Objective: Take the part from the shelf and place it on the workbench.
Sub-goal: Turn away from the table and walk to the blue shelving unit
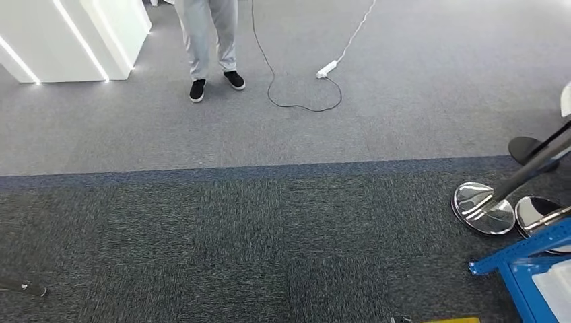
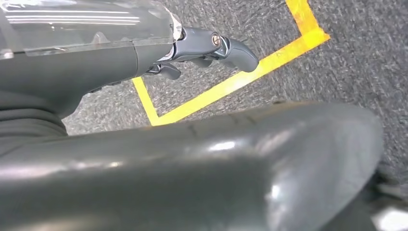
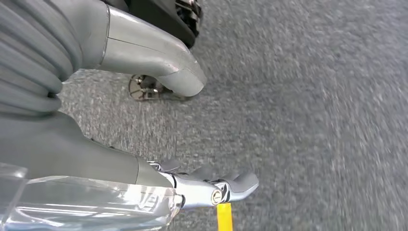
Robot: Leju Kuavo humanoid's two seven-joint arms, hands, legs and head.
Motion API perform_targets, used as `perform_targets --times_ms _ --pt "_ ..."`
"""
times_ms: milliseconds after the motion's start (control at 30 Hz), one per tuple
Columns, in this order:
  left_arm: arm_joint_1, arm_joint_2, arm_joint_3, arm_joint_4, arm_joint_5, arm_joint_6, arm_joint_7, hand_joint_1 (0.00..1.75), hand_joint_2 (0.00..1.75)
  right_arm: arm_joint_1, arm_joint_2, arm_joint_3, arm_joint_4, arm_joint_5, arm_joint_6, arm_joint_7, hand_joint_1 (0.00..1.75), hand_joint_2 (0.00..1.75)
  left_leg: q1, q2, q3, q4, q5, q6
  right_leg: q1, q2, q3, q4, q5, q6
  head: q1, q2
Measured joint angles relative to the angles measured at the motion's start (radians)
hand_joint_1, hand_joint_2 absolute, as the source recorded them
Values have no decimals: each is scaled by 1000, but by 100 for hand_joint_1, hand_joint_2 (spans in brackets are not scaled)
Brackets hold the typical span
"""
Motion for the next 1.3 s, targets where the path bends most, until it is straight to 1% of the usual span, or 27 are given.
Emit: perform_targets --times_ms 33,67,133,200,267,333,400,467,533,567,600,633,700,733,767,833,867,933,967,1000,1033,1067,1100,1133,1200,1267,1300 --pt "5 -1 3 2 3 4 0 0 0 1 0 -2 0 -1 1 -1 0 175 0 -4 -22 42 -9 0 1 14 0 0 0 0 0 0" --pt "9 -3 7 4 9 8 -3 0 0 2 0 -3 0 -1 3 -1 0 175 0 -7 -28 49 3 1 1 29 0 1 0 0 0 0" --pt "16 -9 16 5 22 21 -15 0 0 3 0 -5 0 1 7 -1 0 175 1 -23 7 -43 74 5 1 59 1 5 0 2 0 0" --pt "20 -15 28 8 45 42 -36 0 0 1 0 -5 0 8 13 0 0 175 4 -71 54 -166 130 11 2 84 -3 12 -2 9 0 0" --pt "17 -22 48 11 79 69 -64 0 0 -2 0 -5 0 20 19 5 0 175 3 -94 70 -213 142 17 1 104 -9 16 0 22 0 0" --pt "10 -30 74 11 117 96 -101 0 0 -4 0 -5 0 33 24 15 0 175 2 -70 73 -220 148 28 -2 119 -15 15 4 36 0 0" --pt "5 -36 103 12 151 110 -141 0 0 -10 1 -5 0 42 29 27 0 175 4 -43 75 -233 159 43 -1 78 -33 46 -18 46 1 0" --pt "3 -40 130 12 172 106 -179 0 0 -22 5 -4 0 47 32 36 0 175 2 -13 74 -239 163 50 0 14 -84 150 -80 54 2 0" --pt "0 -41 149 12 181 92 -212 0 0 -33 10 -3 0 50 34 41 0 175 -1 18 72 -238 162 51 -4 -8 -136 263 -126 61 2 0" --pt "-3 -41 156 12 184 84 -228 0 0 -34 12 -2 0 51 33 42 0 175 -2 32 72 -238 162 51 -5 -13 -141 279 -124 63 2 0" --pt "-8 -41 162 12 185 79 -243 0 0 -35 15 -2 0 51 33 42 0 175 -3 44 72 -238 161 50 -6 -17 -126 256 -104 64 2 0" --pt "-13 -41 167 12 186 74 -255 0 0 -36 17 -2 0 51 32 43 0 175 -3 56 74 -238 160 48 -5 -28 -93 197 -73 62 2 0" --pt "-23 -41 172 12 185 68 -267 0 0 -41 21 -2 -1 50 30 43 0 175 -6 76 78 -237 155 41 1 -72 -18 61 -24 51 1 0" --pt "-27 -41 173 12 183 66 -268 0 0 -44 24 -2 -2 50 29 43 0 175 -8 86 81 -236 153 36 6 -87 3 20 -14 43 1 0" --pt "-30 -41 174 12 179 65 -268 0 0 -46 25 -2 -2 48 29 43 0 175 -10 95 83 -236 151 31 10 -93 9 4 -13 35 1 0" --pt "-39 -40 174 12 168 64 -262 0 0 -46 27 -2 -3 42 28 43 0 175 -10 112 89 -237 147 19 10 -69 8 0 -9 22 1 0" --pt "-43 -39 174 12 162 63 -258 0 0 -45 28 -2 -3 38 28 42 0 175 -9 103 90 -232 140 13 7 -57 10 -4 -6 17 1 0" --pt "-45 -38 173 12 152 63 -247 0 0 -43 31 -2 -3 34 27 39 0 175 -4 52 69 -174 99 2 0 -34 14 -12 2 4 1 0" --pt "-43 -37 173 12 148 63 -240 0 0 -43 32 -2 -3 32 26 37 0 175 -1 21 43 -114 66 -1 1 -23 13 -13 3 1 1 0" --pt "-42 -36 172 12 145 63 -234 0 0 -43 32 -2 -3 31 26 35 0 175 1 4 11 -45 34 -4 1 -10 12 -12 4 -2 1 0" --pt "-40 -35 171 12 142 62 -229 0 0 -41 32 -2 -3 31 25 33 0 175 1 -3 -18 14 14 -5 2 4 11 -12 4 -3 1 0" --pt "-39 -34 171 12 141 62 -226 0 0 -39 32 -2 -3 31 24 32 0 175 2 -6 -34 45 13 -6 2 20 11 -10 4 -3 1 0" --pt "-38 -33 171 12 141 62 -224 0 0 -36 32 -2 -3 31 23 32 0 175 3 -8 -32 36 33 -6 2 36 11 -8 4 -3 1 0" --pt "-38 -31 170 12 141 61 -222 0 0 -34 33 -2 -3 31 21 31 0 175 4 -12 -14 -10 68 -5 2 52 12 -6 3 -1 1 0" --pt "-38 -30 170 12 143 57 -224 0 0 -33 36 -2 -3 36 17 31 0 175 8 -54 42 -147 135 0 2 79 10 1 1 5 1 0" --pt "-37 -28 170 12 148 50 -228 0 0 -35 40 -2 -4 44 12 32 0 175 8 -89 72 -219 156 5 1 104 2 5 2 17 1 0" --pt "-38 -28 171 12 150 48 -230 0 0 -35 42 -2 -4 48 9 34 0 175 7 -88 74 -224 154 8 0 115 -2 6 4 25 1 0"
